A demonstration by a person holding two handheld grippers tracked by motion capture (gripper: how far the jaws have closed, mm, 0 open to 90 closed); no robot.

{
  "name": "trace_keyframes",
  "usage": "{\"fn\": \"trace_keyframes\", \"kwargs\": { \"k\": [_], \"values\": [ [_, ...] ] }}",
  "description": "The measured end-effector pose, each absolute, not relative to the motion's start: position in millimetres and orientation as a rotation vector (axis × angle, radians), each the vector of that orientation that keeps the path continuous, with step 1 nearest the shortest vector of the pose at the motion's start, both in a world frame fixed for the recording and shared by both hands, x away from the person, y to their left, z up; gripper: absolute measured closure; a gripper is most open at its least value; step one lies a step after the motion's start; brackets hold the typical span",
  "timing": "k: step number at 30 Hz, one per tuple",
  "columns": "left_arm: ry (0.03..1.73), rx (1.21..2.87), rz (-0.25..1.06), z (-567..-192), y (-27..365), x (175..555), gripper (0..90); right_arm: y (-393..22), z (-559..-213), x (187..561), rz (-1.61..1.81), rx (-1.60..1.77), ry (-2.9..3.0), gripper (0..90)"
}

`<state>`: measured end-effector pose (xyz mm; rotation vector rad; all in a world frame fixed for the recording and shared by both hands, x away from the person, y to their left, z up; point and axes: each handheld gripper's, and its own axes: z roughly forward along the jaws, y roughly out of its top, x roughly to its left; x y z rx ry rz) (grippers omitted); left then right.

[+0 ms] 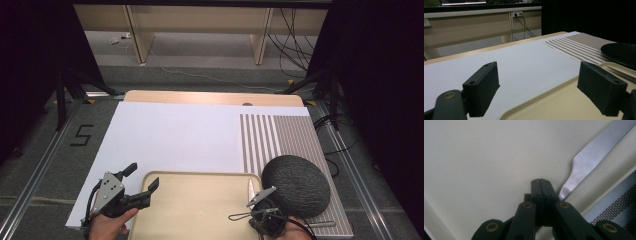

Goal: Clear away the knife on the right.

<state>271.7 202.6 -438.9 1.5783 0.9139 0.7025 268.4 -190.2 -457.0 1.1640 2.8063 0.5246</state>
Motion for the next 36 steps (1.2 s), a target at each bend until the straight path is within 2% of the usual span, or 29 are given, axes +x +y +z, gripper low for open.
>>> {"fn": "trace_keyframes", "kwargs": {
  "k": [20,22,23,26,29,36],
  "values": [
    [0.923,1.583,0.707,-440,202,274,17.1,-202,-458,271,0.555,1.208,2.809,90.0],
    [0.925,1.582,0.71,-439,202,274,17.1,-204,-458,272,0.604,1.221,2.81,87.8],
    [0.926,1.582,0.71,-439,202,275,17.1,-205,-457,272,0.629,1.237,2.811,85.5],
    [0.925,1.586,0.712,-440,201,275,17.1,-209,-453,274,0.737,1.263,2.81,67.6],
    [0.926,1.586,0.71,-440,202,275,17.1,-210,-450,275,0.839,1.255,2.82,55.9],
    [0.924,1.586,0.713,-440,202,275,17.2,-214,-442,275,1.014,1.263,2.759,45.0]
  ]
}}
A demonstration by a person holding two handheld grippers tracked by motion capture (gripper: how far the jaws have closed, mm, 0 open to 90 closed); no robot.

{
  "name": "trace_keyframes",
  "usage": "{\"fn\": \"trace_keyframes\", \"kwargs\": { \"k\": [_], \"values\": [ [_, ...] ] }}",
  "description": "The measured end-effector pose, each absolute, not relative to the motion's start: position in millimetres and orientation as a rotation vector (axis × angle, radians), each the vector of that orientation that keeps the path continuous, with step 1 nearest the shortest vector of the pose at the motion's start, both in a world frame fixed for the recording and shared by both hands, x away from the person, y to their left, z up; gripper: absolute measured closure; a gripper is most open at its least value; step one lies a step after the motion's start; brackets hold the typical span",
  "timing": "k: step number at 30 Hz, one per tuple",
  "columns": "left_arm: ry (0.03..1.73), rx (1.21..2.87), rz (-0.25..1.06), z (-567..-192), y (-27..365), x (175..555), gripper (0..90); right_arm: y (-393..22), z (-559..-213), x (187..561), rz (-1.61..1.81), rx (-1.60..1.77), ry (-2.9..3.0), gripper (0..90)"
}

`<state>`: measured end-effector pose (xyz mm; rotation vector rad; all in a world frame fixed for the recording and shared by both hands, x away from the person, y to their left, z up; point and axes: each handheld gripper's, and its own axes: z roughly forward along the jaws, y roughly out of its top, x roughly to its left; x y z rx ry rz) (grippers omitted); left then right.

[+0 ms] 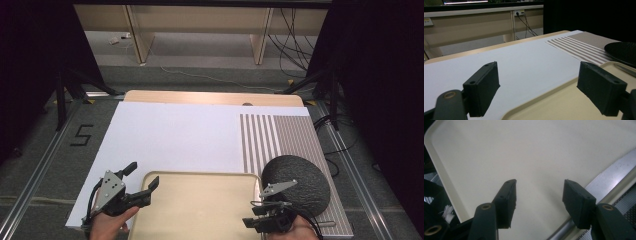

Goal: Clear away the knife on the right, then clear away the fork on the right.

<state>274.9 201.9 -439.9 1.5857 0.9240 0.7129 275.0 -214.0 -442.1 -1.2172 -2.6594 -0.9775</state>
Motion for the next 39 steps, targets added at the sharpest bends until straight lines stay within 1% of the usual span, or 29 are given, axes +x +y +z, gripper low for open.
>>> {"fn": "trace_keyframes", "kwargs": {
  "k": [13,18,27,39],
  "values": [
    [0.92,1.587,0.713,-440,202,275,17.2,-229,-429,272,-1.218,-1.246,-2.56,23.8],
    [0.919,1.586,0.714,-440,203,275,17.2,-235,-426,270,-1.254,-1.276,-2.519,18.3],
    [0.915,1.583,0.711,-440,202,275,17.2,-251,-421,269,-1.327,-1.323,-2.502,16.8],
    [0.909,1.599,0.712,-440,200,276,17.1,-270,-419,264,-1.267,-1.413,-2.561,17.4]
  ]
}}
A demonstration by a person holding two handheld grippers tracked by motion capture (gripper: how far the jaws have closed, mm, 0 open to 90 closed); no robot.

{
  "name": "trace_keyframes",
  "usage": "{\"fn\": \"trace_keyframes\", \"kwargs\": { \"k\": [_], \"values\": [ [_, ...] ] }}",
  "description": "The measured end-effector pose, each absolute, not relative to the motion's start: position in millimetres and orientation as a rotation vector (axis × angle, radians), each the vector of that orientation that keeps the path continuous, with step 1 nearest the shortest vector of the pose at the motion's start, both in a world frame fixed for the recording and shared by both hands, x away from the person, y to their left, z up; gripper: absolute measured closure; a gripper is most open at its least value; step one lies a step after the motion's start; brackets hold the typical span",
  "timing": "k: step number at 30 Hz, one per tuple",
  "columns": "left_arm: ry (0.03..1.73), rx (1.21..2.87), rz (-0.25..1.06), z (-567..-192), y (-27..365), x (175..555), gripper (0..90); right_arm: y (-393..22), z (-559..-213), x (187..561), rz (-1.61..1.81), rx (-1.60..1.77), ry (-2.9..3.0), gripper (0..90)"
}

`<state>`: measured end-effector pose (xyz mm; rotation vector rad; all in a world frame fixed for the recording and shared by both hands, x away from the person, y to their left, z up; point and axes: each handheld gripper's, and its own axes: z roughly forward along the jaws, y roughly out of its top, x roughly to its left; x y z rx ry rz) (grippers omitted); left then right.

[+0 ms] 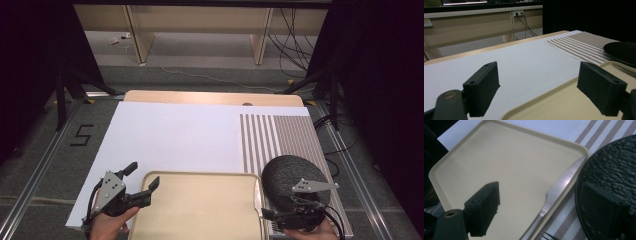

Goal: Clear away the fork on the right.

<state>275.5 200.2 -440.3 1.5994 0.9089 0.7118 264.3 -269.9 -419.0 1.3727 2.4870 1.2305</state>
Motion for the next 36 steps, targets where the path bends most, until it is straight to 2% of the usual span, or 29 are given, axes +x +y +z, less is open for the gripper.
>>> {"fn": "trace_keyframes", "kwargs": {
  "k": [36],
  "values": [
    [0.906,1.596,0.711,-440,202,273,17.1,-337,-432,243,0.967,1.556,2.325,19.2]
  ]
}}
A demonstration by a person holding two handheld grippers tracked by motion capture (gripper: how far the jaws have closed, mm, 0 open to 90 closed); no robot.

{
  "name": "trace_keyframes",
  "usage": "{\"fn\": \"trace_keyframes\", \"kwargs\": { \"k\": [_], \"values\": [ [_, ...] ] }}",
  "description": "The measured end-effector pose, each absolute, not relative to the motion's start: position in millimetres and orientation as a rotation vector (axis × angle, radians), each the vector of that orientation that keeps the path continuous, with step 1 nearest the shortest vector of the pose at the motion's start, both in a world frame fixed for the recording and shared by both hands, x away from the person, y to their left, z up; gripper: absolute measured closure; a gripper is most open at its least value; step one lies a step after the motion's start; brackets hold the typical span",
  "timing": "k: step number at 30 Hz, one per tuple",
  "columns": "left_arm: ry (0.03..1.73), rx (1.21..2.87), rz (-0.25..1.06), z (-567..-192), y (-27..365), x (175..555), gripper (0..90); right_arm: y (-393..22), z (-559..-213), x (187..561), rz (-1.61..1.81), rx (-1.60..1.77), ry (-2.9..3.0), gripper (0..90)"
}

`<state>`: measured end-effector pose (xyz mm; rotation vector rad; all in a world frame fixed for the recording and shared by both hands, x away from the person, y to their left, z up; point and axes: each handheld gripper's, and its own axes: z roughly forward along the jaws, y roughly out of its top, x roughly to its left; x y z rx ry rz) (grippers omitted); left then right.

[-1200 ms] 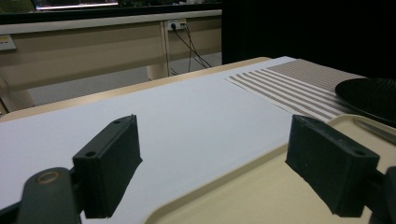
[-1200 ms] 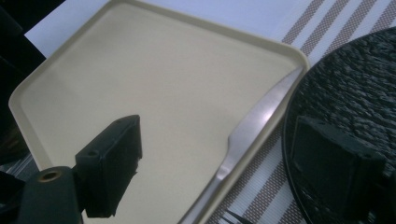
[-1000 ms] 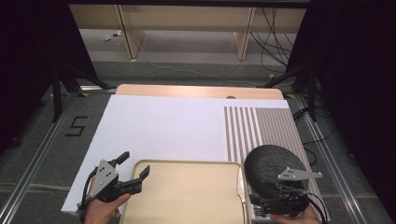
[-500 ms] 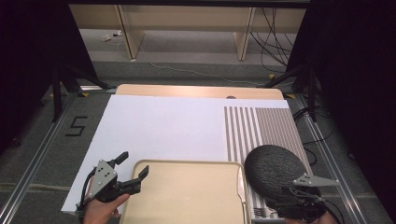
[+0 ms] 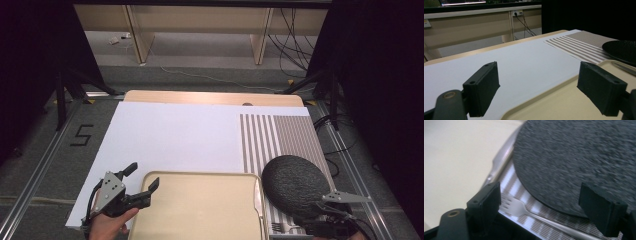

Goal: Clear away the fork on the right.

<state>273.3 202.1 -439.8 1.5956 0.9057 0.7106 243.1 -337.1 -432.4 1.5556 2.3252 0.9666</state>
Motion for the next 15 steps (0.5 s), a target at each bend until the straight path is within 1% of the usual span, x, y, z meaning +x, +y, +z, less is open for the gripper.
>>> {"fn": "trace_keyframes", "kwargs": {
  "k": [7,10,12,15],
  "values": [
    [0.908,1.594,0.711,-440,203,274,17.1,-350,-435,239,0.918,1.59,2.313,19.6],
    [0.908,1.594,0.712,-440,203,274,17.0,-347,-433,236,0.874,1.695,2.267,19.7],
    [0.907,1.594,0.712,-440,202,274,17.1,-353,-435,238,0.895,1.605,2.301,19.7],
    [0.907,1.595,0.711,-440,202,274,17.1,-350,-435,236,0.854,1.677,2.259,19.6]
  ]
}}
